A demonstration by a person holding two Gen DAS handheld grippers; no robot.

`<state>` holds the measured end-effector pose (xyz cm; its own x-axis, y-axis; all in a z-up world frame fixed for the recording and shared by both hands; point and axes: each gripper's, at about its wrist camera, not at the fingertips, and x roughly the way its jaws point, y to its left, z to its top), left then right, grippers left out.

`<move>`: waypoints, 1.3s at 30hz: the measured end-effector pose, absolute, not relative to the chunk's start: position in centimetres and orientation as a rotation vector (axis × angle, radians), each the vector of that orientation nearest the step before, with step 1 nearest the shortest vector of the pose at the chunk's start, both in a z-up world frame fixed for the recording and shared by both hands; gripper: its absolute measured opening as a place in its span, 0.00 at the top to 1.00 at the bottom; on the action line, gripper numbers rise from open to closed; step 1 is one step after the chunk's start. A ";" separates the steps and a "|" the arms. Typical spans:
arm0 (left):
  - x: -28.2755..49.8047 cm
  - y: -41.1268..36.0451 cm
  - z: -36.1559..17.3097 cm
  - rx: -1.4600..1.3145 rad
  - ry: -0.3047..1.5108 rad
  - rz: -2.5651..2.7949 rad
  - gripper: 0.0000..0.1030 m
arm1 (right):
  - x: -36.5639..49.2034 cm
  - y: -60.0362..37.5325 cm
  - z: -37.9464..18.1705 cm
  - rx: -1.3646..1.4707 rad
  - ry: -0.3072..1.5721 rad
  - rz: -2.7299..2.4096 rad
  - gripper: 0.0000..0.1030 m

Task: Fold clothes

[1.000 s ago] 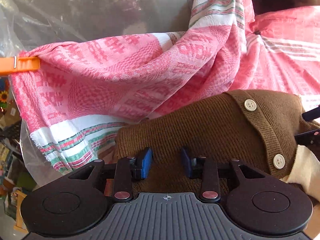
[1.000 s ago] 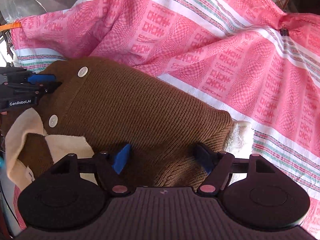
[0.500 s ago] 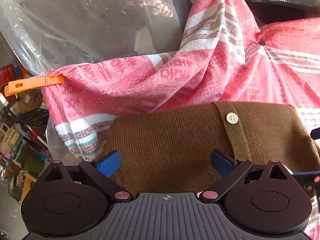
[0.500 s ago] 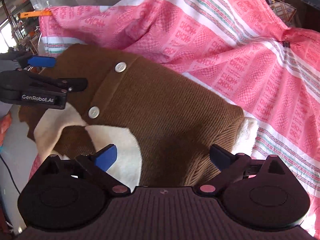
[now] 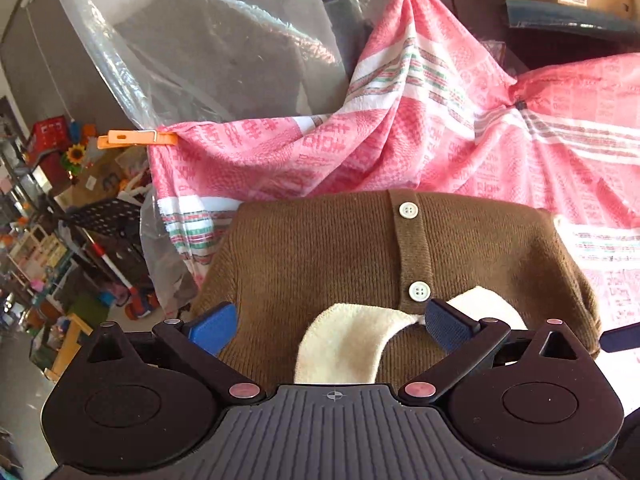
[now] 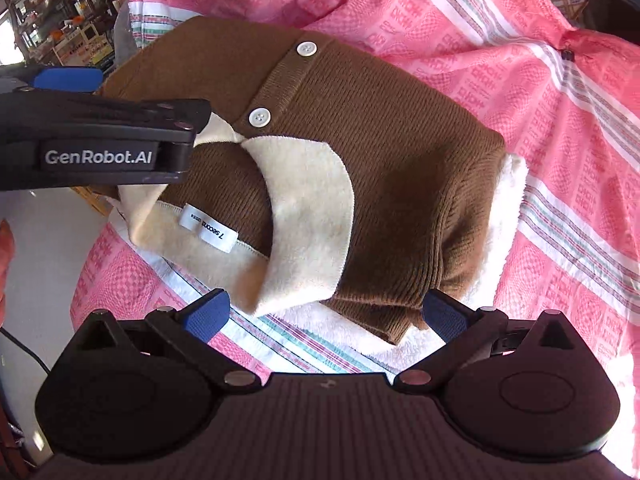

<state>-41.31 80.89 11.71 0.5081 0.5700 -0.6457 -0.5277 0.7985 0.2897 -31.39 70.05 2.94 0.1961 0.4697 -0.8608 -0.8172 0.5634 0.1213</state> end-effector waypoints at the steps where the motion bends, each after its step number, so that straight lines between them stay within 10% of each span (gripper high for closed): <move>1: -41.7 80.7 11.9 0.044 0.787 0.663 0.00 | -31.5 70.0 2.8 -0.410 1.024 0.916 0.00; 39: -41.1 80.0 7.6 -0.048 1.008 0.652 0.03 | -33.8 72.0 1.5 -0.587 1.057 0.846 0.00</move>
<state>-41.07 80.01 7.62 0.3621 0.4850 -0.7960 -0.5277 0.8106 0.2538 -33.84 72.04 1.52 0.2384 0.3130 -0.9194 -0.8288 0.5590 -0.0246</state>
